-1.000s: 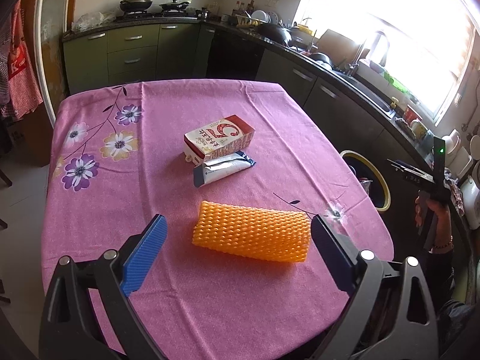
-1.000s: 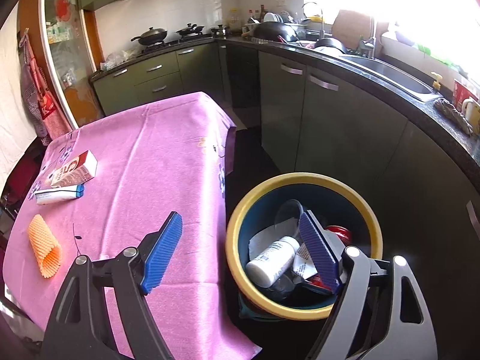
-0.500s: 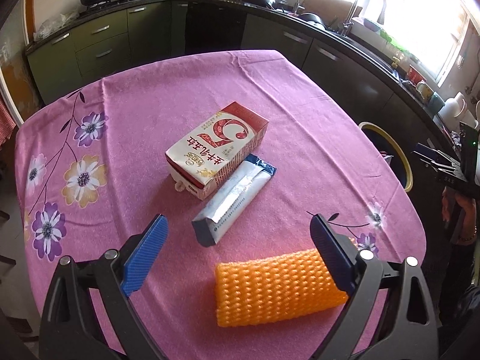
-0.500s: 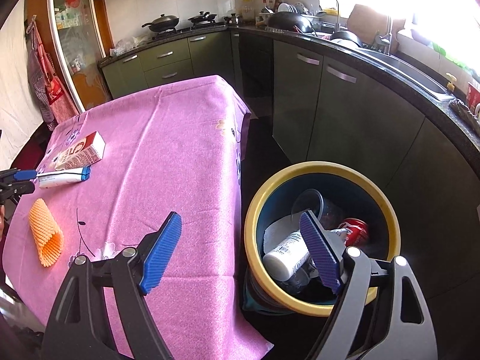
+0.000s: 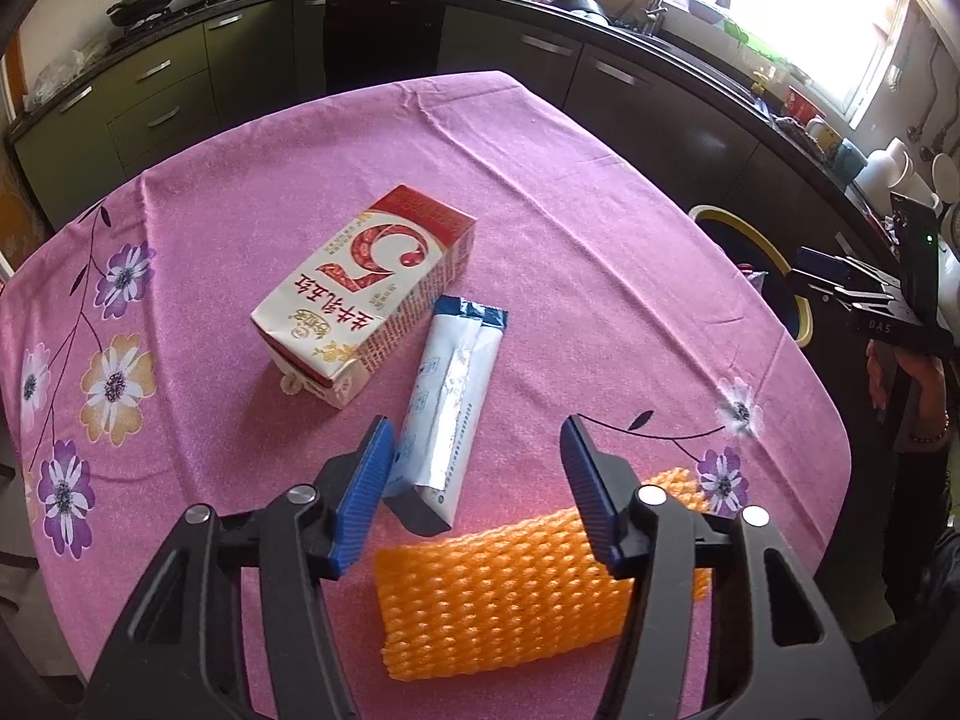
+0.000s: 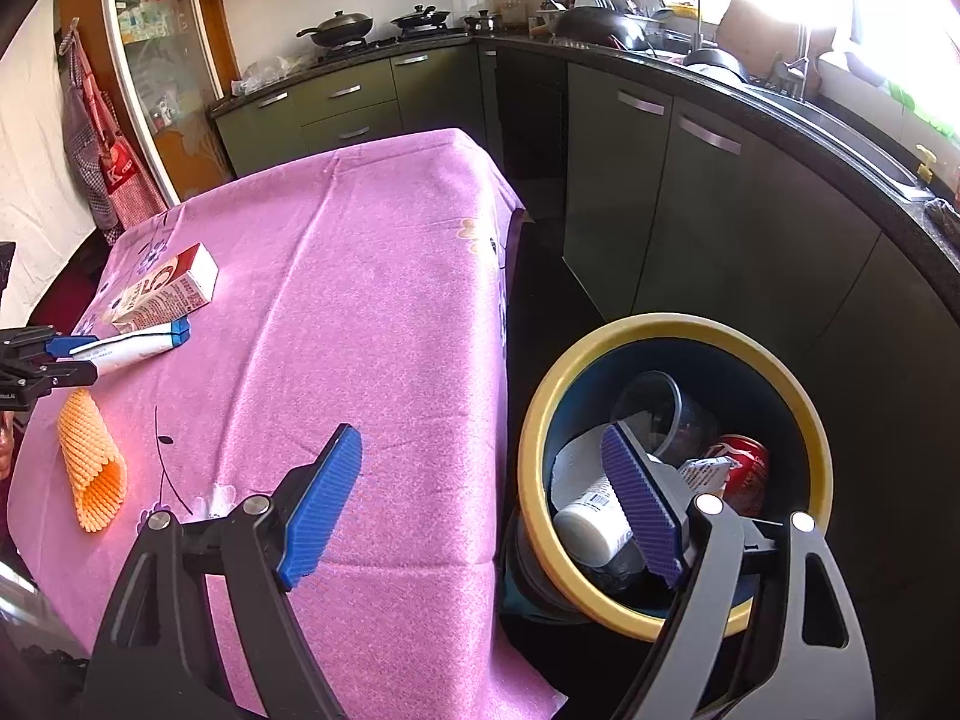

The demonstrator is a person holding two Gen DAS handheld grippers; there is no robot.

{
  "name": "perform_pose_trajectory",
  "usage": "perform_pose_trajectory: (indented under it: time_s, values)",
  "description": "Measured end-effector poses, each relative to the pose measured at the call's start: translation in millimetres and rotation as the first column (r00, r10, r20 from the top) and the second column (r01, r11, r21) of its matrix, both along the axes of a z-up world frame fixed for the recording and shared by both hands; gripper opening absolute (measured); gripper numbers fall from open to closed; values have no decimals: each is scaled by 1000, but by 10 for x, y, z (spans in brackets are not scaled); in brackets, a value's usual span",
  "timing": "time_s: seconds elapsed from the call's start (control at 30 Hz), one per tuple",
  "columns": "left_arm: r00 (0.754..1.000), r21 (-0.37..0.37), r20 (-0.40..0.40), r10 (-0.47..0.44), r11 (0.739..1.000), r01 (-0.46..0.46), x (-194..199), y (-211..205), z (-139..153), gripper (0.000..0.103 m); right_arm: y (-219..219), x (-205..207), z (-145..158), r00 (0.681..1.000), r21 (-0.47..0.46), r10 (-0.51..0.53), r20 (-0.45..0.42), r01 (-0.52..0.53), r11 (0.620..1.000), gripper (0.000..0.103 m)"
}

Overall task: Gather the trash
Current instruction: 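Move the left gripper to the white-and-blue tube and grasp it, then carry the tube over the bin and open the left gripper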

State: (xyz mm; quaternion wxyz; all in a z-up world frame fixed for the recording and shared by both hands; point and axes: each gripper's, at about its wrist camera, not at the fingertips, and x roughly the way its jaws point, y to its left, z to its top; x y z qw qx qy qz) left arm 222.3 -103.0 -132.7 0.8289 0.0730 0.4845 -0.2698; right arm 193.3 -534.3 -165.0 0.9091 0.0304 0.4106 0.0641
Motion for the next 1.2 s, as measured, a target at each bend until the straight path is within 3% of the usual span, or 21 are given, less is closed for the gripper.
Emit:
perform_pose_trajectory:
  time_s: [0.57,0.67,0.93,1.2]
  values:
    - [995,169,-96,-12,985,29,420,-363,-267,53,-57,-54,23,1000,18,0,7,-1,1000,85]
    - [994,175,-109,-18,984,37,406,-380,-292,40,-82,-54,11,1000,24,1,6,-1,1000,85]
    - [994,192,-105,-8,981,28,404,-349,-296,23,-58,-39,9,1000,34,11,6,-11,999,85]
    - [997,177,-70,-39,983,50,273,-365,-154,21,-44,-72,61,1000,28,15,15,-15,999,85]
